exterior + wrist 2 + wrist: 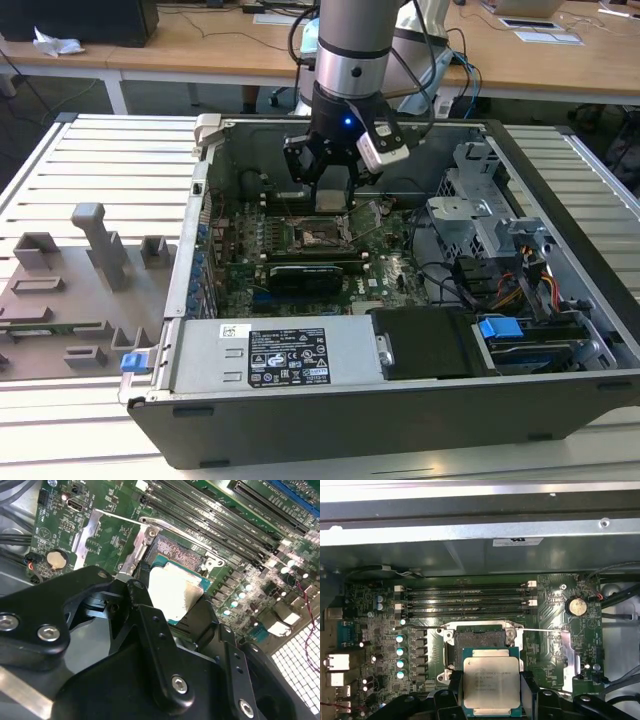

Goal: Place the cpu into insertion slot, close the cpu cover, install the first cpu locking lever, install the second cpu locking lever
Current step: 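Place the cpu into insertion slot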

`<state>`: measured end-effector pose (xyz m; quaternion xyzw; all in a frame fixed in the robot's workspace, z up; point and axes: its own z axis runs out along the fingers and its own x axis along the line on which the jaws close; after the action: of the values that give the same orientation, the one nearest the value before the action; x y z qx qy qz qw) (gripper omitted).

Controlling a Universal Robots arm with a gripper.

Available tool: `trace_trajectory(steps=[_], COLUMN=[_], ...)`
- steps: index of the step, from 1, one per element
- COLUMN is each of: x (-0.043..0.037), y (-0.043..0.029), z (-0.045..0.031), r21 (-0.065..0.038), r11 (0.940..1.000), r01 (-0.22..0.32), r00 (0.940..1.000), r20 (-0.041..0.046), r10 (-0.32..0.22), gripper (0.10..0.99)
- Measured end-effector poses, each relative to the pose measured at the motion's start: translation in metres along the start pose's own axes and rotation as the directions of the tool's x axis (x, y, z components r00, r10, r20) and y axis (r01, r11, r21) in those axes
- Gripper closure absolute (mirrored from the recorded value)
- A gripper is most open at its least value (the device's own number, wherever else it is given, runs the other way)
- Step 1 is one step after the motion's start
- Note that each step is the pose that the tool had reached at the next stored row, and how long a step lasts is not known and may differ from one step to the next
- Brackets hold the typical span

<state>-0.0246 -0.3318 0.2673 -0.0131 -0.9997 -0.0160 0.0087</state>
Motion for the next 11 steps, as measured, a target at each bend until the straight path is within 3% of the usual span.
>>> trace_trajectory(steps=[5,11], x=[-0.0001,-0.0001], y=[-0.0002,-0.0003], z=[0.0069,0.0078], r21=[0.0,0.0], r11=[1.0,1.0], r01=[0.0,0.0], r00=[1.0,1.0], r20=[0.0,0.0], r10=[0.0,0.0], gripper=[0.545,0.545])
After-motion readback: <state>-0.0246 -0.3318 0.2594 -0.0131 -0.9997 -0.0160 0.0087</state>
